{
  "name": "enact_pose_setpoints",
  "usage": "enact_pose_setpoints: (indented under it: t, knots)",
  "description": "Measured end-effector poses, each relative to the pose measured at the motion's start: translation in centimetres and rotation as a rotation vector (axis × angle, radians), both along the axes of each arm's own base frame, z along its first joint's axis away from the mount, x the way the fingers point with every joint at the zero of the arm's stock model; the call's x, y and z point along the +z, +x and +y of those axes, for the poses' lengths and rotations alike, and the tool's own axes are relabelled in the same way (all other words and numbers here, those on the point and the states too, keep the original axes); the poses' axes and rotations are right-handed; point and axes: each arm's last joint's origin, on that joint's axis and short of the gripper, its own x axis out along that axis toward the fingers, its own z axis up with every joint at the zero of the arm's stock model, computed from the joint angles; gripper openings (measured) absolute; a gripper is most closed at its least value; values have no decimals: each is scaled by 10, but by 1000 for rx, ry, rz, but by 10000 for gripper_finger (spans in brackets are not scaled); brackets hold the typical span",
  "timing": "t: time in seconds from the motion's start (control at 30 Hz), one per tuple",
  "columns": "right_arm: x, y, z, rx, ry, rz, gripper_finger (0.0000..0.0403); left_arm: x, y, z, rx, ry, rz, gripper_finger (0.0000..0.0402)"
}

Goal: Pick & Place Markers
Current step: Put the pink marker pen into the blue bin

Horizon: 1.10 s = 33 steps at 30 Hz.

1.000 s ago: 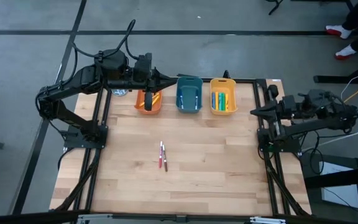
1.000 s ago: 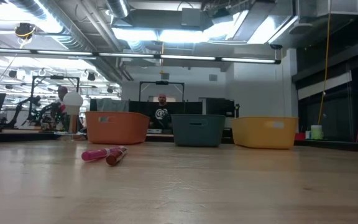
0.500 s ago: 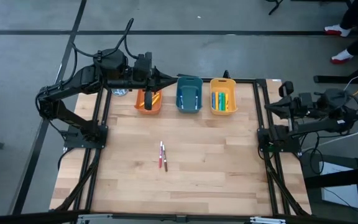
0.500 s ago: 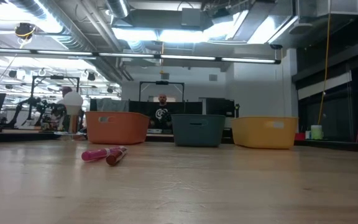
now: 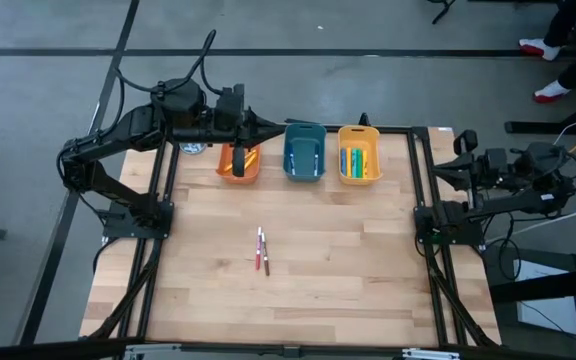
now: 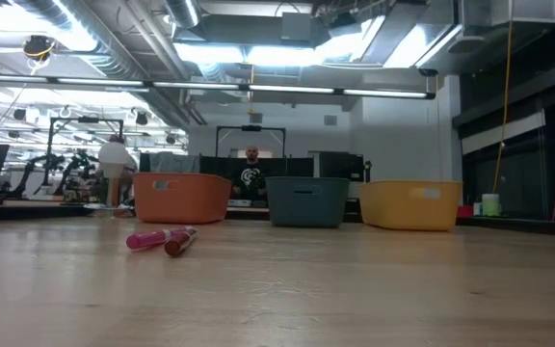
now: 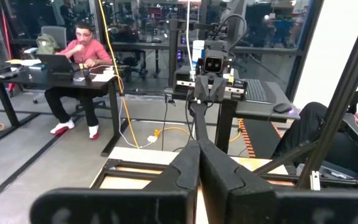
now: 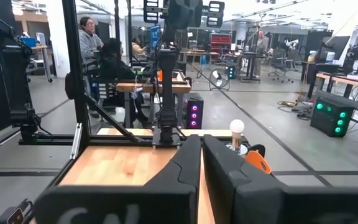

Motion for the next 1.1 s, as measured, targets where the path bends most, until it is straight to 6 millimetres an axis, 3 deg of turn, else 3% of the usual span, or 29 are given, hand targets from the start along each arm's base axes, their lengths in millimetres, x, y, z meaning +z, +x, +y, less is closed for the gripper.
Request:
enact_pose_setpoints:
  t: [0.43, 0.73, 1.1]
  knots:
    - [0, 0, 0, 0, 0, 0, 21, -3, 0, 0, -1, 5, 35, 25]
    - [0, 0, 0, 0, 0, 0, 21, -19, -4, 0, 61, -112, 190, 101]
    - [0, 0, 0, 0, 0, 0, 21, -38, -9, -21, 9, -198, 389, 166]
